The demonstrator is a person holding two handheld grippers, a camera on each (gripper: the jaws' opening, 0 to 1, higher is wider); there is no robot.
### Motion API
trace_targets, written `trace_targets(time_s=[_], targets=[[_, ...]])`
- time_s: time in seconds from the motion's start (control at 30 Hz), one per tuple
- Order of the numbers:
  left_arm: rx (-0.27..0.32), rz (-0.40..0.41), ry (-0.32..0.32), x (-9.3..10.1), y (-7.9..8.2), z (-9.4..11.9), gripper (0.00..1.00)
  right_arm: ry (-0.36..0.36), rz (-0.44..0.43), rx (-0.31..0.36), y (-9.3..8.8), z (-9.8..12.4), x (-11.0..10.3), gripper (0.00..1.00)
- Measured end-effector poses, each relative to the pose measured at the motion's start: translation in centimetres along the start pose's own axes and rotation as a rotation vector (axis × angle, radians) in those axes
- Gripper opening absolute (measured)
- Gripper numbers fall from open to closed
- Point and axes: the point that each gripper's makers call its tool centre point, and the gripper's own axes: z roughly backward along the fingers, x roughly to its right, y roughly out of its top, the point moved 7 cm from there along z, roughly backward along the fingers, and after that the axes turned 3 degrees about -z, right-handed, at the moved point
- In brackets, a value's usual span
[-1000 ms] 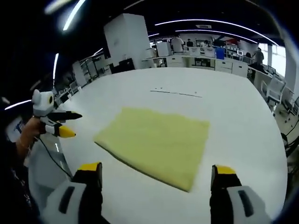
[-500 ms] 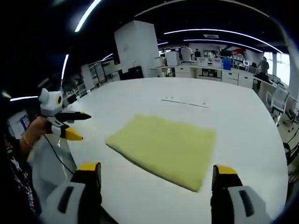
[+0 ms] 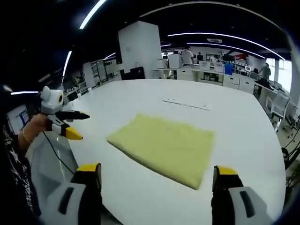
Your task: Fold the garment on the visible template until the final outline fits inside the template.
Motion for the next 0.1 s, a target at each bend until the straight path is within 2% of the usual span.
trace_targets(time_s=[0.1], targets=[[-0.007,0.002,-0.003,-0.03,-0.26,0.18,0.99,-0.001,-0.008,-0.01,-0.35,0.08,-0.03,0.99]])
